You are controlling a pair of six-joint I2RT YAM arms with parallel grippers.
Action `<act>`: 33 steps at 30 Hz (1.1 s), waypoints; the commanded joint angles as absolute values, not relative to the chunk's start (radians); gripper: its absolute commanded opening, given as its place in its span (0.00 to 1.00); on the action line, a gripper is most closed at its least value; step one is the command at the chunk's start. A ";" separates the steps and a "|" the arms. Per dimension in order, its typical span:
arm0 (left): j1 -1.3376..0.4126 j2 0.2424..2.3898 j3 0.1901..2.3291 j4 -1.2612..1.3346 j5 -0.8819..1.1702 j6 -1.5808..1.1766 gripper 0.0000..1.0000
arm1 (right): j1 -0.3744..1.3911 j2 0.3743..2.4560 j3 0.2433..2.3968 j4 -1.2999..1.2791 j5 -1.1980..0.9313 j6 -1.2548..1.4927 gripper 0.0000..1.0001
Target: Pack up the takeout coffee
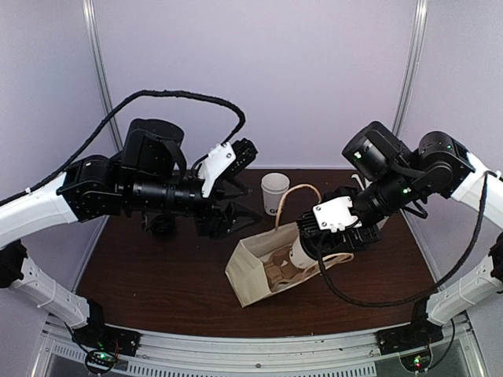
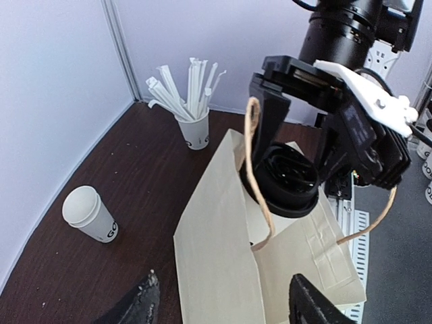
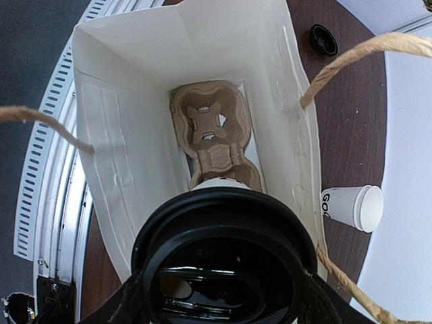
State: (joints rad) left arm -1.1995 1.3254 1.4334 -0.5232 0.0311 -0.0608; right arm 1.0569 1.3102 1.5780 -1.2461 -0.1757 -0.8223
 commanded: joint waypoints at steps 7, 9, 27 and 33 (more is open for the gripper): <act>-1.185 1.299 1.426 -0.468 -0.231 -0.119 0.71 | 1.102 1.303 1.511 -1.320 -0.292 -0.781 0.53; -1.178 1.305 1.416 -0.459 -0.247 -0.124 0.71 | 1.119 1.280 1.470 -1.315 -0.296 -0.783 0.53; -1.088 1.435 1.447 -0.434 -0.148 -0.171 0.71 | 1.165 1.248 1.509 -1.275 -0.137 -0.791 0.52; -1.095 1.479 1.565 -0.496 -0.005 -0.251 0.70 | 1.172 1.264 1.553 -1.267 -0.112 -0.798 0.53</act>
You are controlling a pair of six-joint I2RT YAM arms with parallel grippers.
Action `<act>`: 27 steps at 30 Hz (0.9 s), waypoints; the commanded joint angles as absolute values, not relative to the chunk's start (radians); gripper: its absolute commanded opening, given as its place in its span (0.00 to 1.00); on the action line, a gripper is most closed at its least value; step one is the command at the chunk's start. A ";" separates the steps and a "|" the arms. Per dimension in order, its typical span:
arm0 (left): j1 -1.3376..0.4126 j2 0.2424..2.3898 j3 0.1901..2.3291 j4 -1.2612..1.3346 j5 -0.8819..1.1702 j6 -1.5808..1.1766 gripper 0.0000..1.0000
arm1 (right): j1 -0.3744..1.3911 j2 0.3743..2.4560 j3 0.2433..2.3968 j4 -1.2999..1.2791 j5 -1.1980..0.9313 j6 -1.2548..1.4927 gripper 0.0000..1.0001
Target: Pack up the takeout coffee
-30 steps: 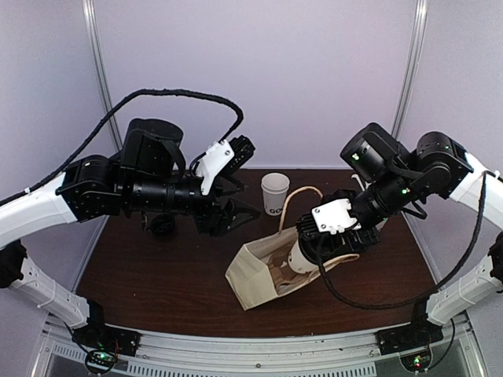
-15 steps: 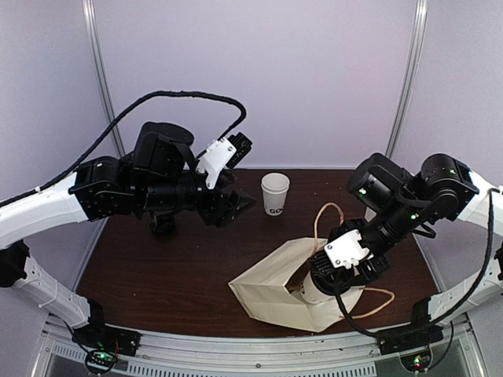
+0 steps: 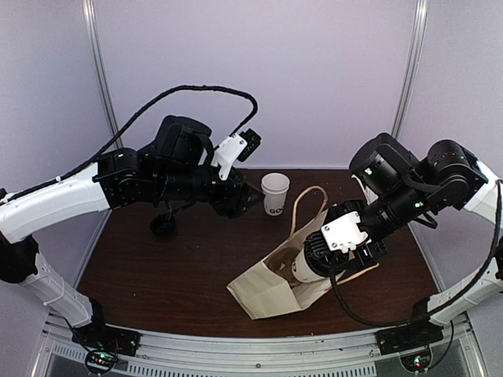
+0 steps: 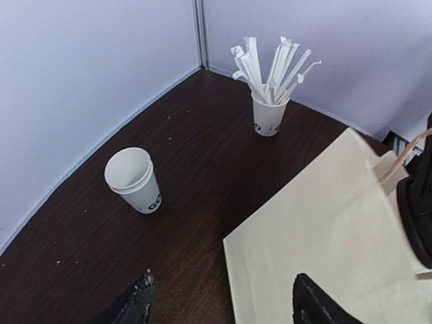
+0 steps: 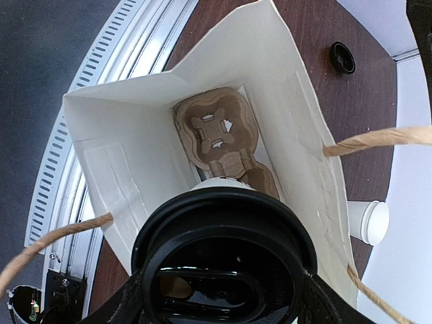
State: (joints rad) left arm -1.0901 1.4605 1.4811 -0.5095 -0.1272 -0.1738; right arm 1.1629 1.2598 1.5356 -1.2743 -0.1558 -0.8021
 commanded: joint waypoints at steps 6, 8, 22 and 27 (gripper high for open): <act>-1.226 1.530 1.637 -0.560 0.029 -0.321 0.70 | 1.172 1.226 1.466 -1.242 -0.066 -0.813 0.53; -1.267 1.538 1.643 -0.576 0.016 -0.336 0.70 | 1.172 1.214 1.458 -1.240 -0.067 -0.806 0.53; -1.382 1.557 1.662 -0.681 -0.254 -0.336 0.70 | 1.173 1.193 1.394 -1.179 -0.039 -0.811 0.53; -1.333 1.448 1.538 -0.609 -0.384 -0.301 0.71 | 1.172 1.211 1.365 -1.134 -0.011 -0.817 0.52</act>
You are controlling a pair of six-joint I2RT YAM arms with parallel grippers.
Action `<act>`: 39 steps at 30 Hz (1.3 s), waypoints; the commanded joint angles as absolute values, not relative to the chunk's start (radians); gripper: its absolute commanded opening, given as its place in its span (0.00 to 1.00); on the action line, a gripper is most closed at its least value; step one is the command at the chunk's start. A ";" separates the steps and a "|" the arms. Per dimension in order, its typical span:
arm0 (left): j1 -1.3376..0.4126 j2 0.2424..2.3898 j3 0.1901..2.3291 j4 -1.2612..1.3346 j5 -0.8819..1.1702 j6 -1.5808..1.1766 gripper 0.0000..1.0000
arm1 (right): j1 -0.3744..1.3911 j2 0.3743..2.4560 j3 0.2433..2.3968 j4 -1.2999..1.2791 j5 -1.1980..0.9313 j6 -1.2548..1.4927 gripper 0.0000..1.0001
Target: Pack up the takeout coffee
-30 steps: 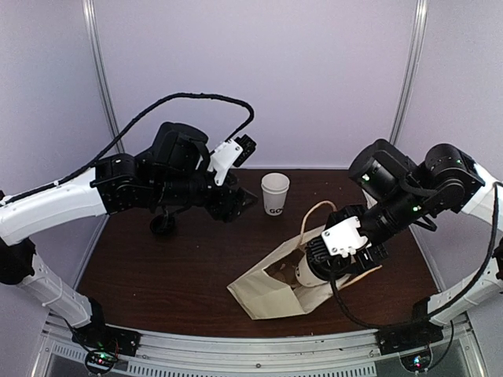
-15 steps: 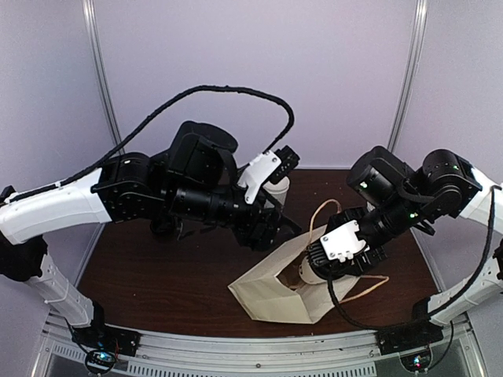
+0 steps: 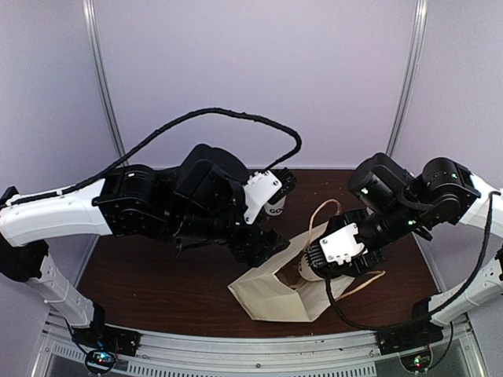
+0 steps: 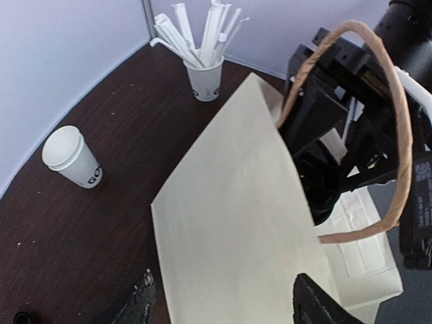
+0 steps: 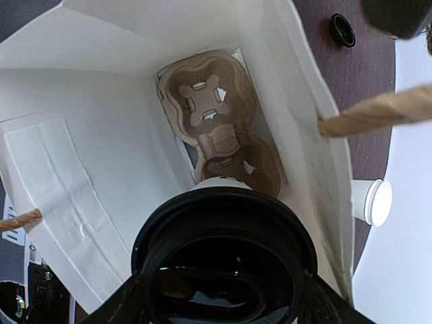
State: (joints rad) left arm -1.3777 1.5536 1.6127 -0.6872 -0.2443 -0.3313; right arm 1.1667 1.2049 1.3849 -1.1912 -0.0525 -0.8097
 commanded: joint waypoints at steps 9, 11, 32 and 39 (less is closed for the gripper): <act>-1.141 1.320 1.327 -0.483 -0.311 -0.287 0.71 | 1.186 1.233 1.353 -1.142 -0.009 -0.812 0.52; -1.110 1.322 1.316 -0.476 -0.296 -0.280 0.71 | 1.203 1.219 1.340 -1.161 -0.008 -0.810 0.52; -0.975 1.459 1.339 -0.437 -0.160 -0.284 0.71 | 1.240 1.156 1.202 -1.005 0.137 -0.844 0.51; -0.975 1.440 1.344 -0.439 -0.128 -0.303 0.71 | 1.239 1.195 1.190 -0.952 0.124 -0.818 0.51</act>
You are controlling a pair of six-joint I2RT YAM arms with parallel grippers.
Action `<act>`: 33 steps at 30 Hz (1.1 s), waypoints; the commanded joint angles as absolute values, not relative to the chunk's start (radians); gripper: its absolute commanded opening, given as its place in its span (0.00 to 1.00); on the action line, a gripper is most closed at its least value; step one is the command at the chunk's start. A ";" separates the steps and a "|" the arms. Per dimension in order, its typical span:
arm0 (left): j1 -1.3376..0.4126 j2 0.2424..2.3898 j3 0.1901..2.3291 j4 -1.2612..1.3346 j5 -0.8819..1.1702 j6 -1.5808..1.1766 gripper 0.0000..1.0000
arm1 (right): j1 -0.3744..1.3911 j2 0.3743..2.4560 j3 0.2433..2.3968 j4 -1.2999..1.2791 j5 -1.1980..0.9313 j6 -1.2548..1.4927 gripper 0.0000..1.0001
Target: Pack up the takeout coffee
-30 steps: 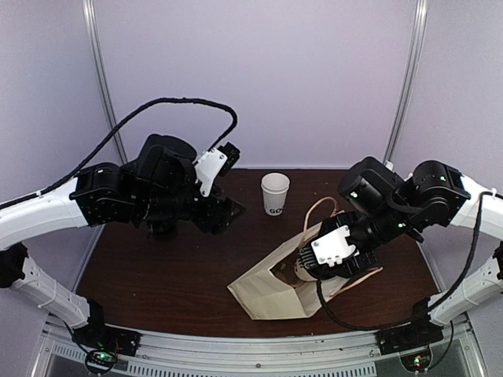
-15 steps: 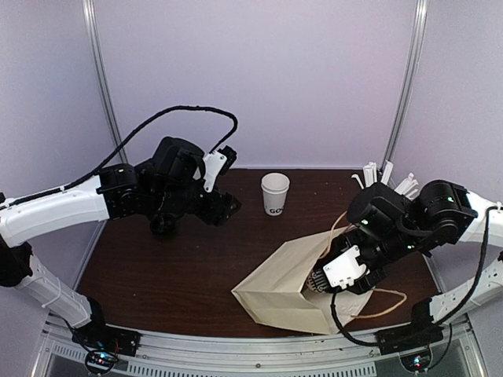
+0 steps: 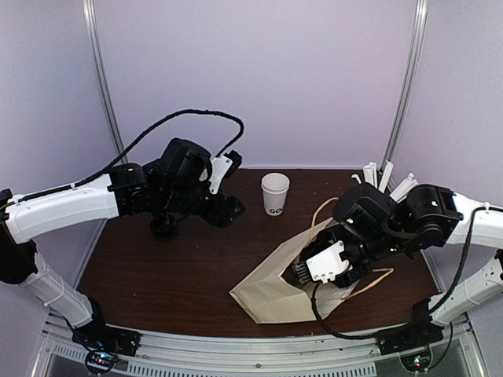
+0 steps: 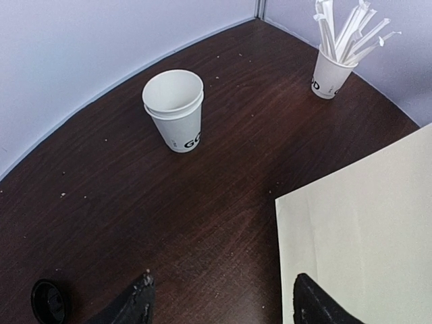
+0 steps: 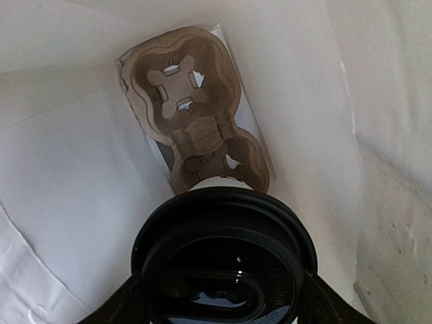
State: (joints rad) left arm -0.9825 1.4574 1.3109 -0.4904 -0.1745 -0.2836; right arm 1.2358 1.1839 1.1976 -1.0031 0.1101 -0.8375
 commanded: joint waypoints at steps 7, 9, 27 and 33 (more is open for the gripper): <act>-1.125 1.523 1.582 -0.525 0.045 -0.287 0.72 | 1.225 1.187 1.258 -1.009 0.088 -0.797 0.51; -1.184 1.574 1.688 -0.614 -0.002 -0.283 0.72 | 1.217 1.185 1.272 -1.013 0.079 -0.796 0.51; -1.472 1.631 1.802 -0.906 -0.354 -0.443 0.68 | 1.168 1.184 1.310 -1.053 0.002 -0.786 0.51; -1.481 1.641 1.803 -0.935 -0.439 -0.500 0.59 | 1.156 1.158 1.305 -1.062 -0.025 -0.764 0.52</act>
